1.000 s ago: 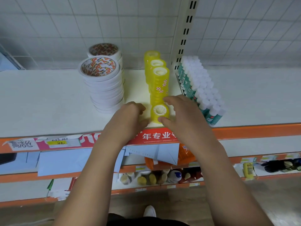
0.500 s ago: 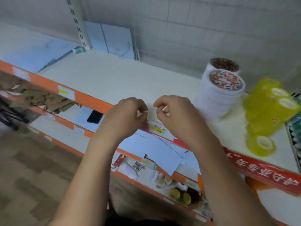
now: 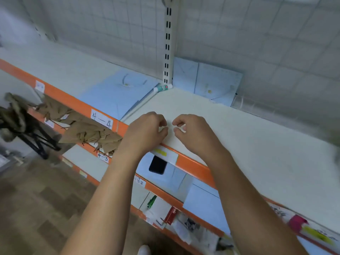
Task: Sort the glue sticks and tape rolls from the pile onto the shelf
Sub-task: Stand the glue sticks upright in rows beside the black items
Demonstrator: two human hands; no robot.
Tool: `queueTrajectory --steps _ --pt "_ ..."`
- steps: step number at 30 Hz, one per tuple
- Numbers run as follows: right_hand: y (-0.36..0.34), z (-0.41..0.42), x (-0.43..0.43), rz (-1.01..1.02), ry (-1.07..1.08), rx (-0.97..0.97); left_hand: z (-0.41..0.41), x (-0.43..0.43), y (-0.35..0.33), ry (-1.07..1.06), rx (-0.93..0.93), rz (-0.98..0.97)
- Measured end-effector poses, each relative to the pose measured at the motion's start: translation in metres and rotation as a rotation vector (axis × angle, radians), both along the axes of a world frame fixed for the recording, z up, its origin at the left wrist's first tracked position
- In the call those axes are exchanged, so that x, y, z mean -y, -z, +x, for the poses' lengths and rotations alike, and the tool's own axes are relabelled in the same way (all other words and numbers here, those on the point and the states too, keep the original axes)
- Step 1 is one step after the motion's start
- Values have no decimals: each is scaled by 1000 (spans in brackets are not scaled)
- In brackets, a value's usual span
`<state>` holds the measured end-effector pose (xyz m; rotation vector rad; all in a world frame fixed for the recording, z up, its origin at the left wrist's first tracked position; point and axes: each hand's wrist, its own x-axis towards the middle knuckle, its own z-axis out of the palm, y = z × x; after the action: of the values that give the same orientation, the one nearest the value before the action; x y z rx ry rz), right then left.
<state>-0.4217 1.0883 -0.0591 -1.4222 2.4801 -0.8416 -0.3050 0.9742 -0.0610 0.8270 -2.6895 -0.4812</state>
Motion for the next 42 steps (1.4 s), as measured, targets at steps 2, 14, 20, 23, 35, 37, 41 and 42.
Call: queueTrajectory --steps 2,14,20,23,35,37,41,42 --pt "3 -4 29 18 12 -1 -7 28 2 12 8 14" --pt "14 -71 177 63 127 -142 -59 113 15 13 -15 12" --pt "26 -91 197 221 130 -268 -61 125 22 25 -27 -18" --pt "29 -91 197 293 185 -372 -60 124 21 41 -29 3" --pt "0 -53 97 62 260 -54 -52 79 21 171 -74 21" --pt "-2 -44 61 5 327 -48 -52 58 20 233 -61 19" --pt "-1 -24 -22 -99 435 -53 -58 3 14 375 -64 0" --pt "-1 -20 -42 -116 460 -45 -61 -12 12 407 -64 -10"
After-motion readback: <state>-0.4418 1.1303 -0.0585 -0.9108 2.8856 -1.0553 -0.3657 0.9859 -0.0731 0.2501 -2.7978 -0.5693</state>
